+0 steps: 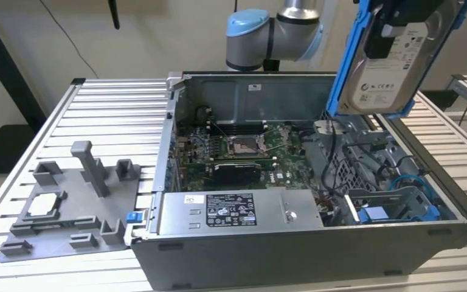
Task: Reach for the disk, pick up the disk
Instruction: 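Pick up the disk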
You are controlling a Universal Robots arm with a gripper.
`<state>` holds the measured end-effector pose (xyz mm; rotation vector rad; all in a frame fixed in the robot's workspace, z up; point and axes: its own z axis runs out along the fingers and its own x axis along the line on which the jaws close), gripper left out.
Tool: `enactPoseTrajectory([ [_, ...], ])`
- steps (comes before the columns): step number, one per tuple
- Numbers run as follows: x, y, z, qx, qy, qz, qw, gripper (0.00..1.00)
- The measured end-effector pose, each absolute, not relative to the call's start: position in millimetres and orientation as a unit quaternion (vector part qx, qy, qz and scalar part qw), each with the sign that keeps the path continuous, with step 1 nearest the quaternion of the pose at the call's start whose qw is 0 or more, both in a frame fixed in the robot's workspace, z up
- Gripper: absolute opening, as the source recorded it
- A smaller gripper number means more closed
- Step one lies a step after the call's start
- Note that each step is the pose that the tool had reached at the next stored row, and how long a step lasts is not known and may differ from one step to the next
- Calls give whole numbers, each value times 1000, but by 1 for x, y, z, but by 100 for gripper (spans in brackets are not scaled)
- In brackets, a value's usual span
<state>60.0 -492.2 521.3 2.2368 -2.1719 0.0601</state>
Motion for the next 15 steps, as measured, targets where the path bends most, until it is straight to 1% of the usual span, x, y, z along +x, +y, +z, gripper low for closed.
enactPoseTrajectory([
  [15, 60, -555, 520, 717, -696, 19, 12, 0],
])
